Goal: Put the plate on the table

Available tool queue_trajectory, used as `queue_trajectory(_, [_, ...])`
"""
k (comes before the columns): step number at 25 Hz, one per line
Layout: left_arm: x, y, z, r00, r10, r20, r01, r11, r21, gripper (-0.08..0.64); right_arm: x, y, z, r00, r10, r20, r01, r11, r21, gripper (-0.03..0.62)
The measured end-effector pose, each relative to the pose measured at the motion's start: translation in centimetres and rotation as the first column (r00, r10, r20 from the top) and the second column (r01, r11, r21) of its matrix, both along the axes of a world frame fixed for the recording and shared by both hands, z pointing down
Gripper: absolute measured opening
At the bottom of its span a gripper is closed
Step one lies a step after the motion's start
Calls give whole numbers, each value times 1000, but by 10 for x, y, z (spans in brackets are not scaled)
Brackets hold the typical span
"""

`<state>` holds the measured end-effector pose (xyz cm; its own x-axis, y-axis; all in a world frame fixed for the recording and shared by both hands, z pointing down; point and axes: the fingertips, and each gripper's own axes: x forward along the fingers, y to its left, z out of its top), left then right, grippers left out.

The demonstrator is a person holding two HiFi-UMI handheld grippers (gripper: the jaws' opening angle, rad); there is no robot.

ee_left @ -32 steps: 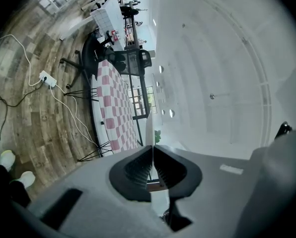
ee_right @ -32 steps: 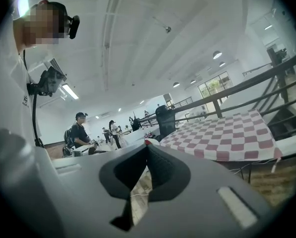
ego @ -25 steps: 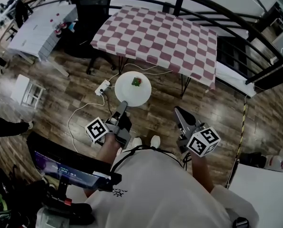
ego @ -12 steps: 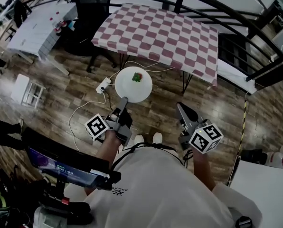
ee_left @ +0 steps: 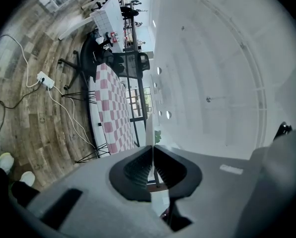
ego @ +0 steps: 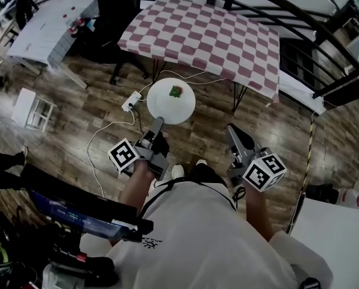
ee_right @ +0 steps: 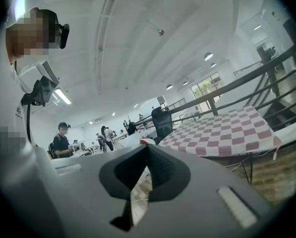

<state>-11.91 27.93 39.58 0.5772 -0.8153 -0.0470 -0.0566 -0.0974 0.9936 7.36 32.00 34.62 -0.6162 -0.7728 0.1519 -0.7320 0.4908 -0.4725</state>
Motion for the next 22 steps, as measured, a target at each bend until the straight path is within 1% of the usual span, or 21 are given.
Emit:
queue_trajectory(3, [-5,2,2,1000,-8,-4,8,1000,-7,20,-4,2,4,1000,0,-8,0,1000,-10,8])
queue_trajectory(6, [-9,2,1,1000,-11,4,11,1000,-10,20,-6,3,6,999,-9,-36,8,1000,-16,9])
queue_trajectory(13, [-8,-11,-5,999,-46,8,46,999,7,20,7,-14,9,999,-15,-45,14,1000,-12,8])
queue_trajectory(17, [-6,-26,-3,998,-63,9,63,998,5,19,10,-37,11,999,-17,-32,17,1000,-5,8])
queue_trajectory(22, [-5,-66,-4,996,-84,-1,84,996,-6,20,7,-78,10,999,-27,-27,26,999,-20,9])
